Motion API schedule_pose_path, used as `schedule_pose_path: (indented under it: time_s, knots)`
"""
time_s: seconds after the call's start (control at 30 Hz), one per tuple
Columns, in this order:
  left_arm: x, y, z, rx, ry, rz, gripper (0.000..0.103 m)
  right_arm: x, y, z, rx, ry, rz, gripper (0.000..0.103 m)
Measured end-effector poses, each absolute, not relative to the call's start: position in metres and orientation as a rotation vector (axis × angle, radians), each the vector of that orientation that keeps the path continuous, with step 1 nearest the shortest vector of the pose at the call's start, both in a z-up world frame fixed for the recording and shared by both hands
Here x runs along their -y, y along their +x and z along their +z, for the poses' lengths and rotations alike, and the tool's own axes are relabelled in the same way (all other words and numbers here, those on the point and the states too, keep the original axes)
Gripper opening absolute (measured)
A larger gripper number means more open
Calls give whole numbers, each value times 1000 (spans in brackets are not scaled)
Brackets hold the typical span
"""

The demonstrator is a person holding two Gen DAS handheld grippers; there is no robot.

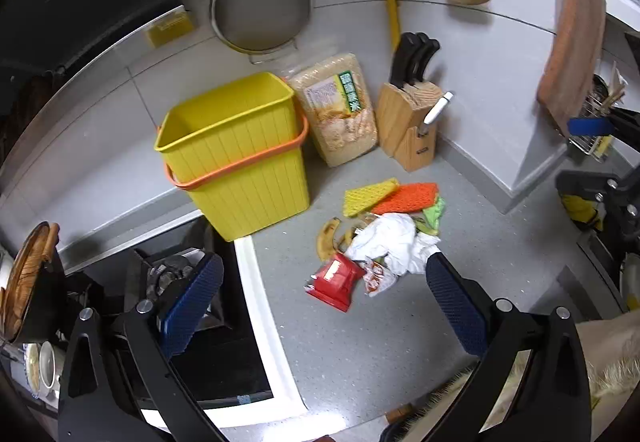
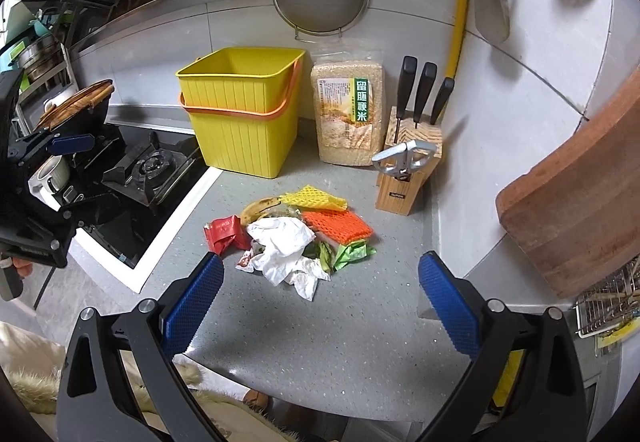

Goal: Collect trash
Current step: 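Lower the left tool to the red snack wrapper and close on it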

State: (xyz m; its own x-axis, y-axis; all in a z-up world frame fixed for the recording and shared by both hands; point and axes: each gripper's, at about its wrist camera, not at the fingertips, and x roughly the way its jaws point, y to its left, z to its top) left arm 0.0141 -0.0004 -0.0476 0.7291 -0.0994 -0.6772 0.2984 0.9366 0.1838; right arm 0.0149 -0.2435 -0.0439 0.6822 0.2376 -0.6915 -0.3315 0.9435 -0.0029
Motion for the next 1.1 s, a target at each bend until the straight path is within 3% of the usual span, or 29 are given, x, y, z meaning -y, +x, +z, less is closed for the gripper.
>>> schedule_pose_path:
  time_s: [0.2, 0.63, 0.7, 0.87, 0.93, 0.97, 1.03, 1.07, 1.1]
  knots:
    - [-13, 26, -63, -767, 224, -229, 99, 245, 11, -46, -770, -127, 309, 95]
    - [-12, 111, -203, -996, 249, -254, 99, 267, 3, -54, -797, -72, 228, 95]
    - [-9, 125, -220, -1036, 245, -262, 93, 271, 0, -54, -799, -70, 208, 95]
    - [-3, 153, -253, -1085, 284, -256, 92, 282, -6, -53, -806, -54, 160, 95]
    - [-3, 161, -265, -1113, 289, -264, 84, 285, -8, -53, -809, -48, 146, 95]
    - [-2, 165, -271, -1133, 289, -264, 67, 286, -8, -54, -811, -46, 142, 95]
    - [-4, 167, -275, -1150, 273, -270, 60, 285, -8, -53, -812, -48, 140, 95]
    - [-6, 166, -273, -1153, 254, -281, 49, 285, -9, -53, -810, -48, 141, 95]
    - [-9, 165, -271, -1156, 234, -292, 45, 285, -8, -53, -810, -49, 143, 95]
